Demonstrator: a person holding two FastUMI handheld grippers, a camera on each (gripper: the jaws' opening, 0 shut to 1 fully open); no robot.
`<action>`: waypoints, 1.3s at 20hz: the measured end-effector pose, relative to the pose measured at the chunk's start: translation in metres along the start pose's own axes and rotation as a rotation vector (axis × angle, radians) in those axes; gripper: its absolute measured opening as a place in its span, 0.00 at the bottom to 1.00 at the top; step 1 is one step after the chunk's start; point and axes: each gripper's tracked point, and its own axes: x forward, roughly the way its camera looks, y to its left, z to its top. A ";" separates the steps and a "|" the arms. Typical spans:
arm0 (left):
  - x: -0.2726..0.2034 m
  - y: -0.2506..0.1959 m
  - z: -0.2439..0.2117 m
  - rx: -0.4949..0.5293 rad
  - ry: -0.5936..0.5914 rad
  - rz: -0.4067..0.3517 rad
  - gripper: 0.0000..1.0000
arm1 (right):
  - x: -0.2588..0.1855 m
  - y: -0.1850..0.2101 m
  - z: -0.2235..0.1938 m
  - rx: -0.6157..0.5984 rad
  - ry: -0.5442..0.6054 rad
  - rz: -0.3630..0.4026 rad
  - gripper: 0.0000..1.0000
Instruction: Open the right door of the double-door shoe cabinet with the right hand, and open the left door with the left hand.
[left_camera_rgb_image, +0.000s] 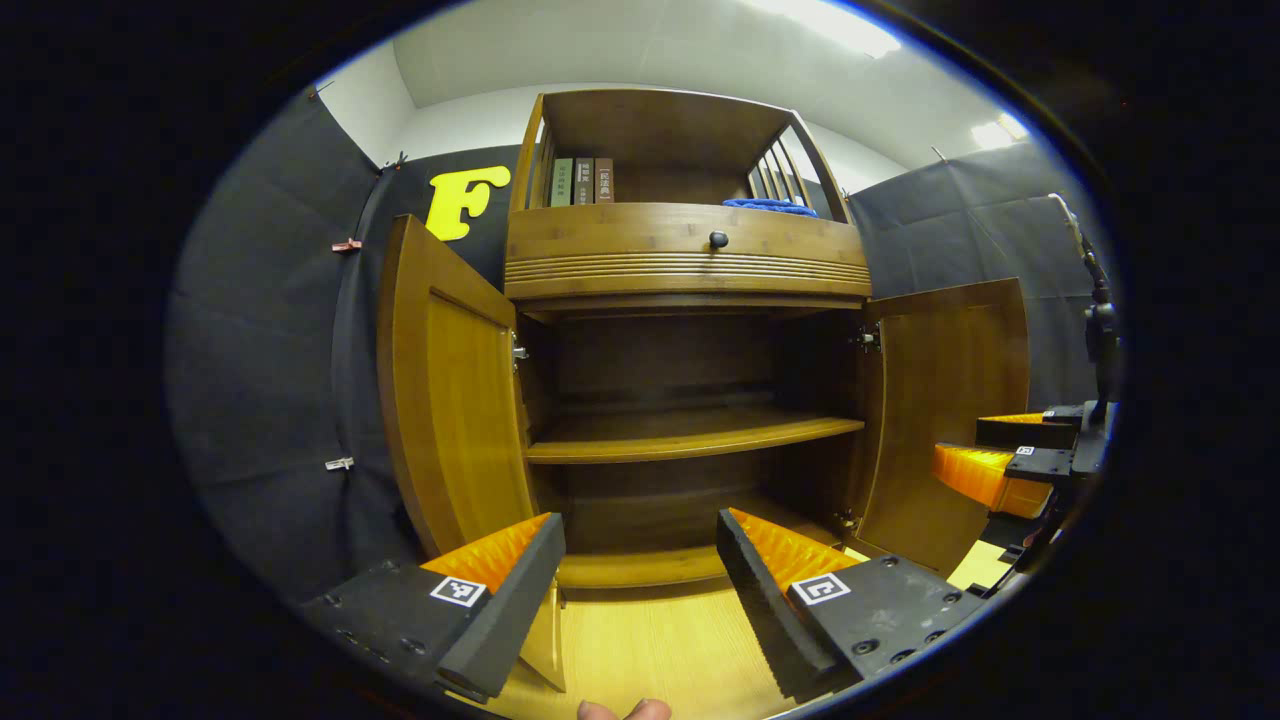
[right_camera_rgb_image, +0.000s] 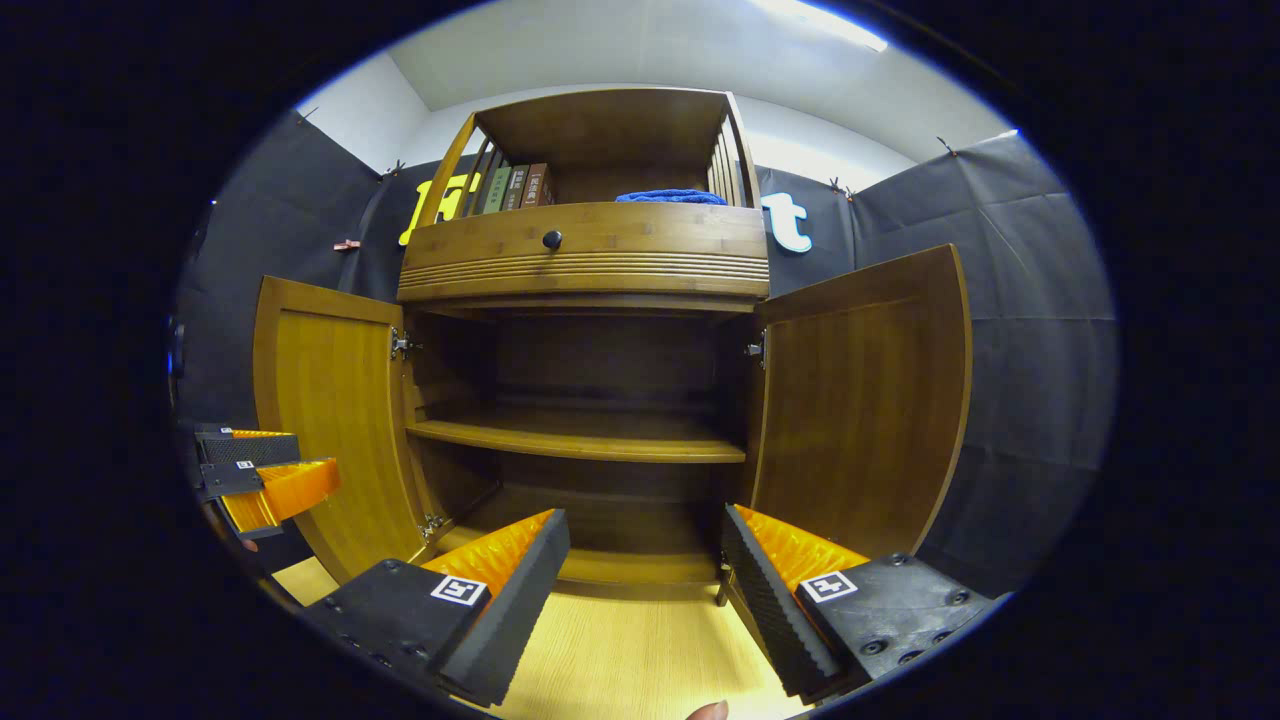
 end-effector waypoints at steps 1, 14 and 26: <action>0.001 -0.002 -0.002 -0.001 0.006 -0.005 0.95 | 0.000 -0.002 -0.002 -0.006 0.005 -0.005 0.95; 0.003 -0.007 -0.001 -0.019 0.012 -0.004 0.95 | -0.005 -0.006 0.000 -0.001 0.005 0.000 0.96; 0.004 -0.006 -0.002 -0.015 0.013 0.005 0.94 | -0.003 -0.009 -0.003 0.007 0.013 -0.001 0.98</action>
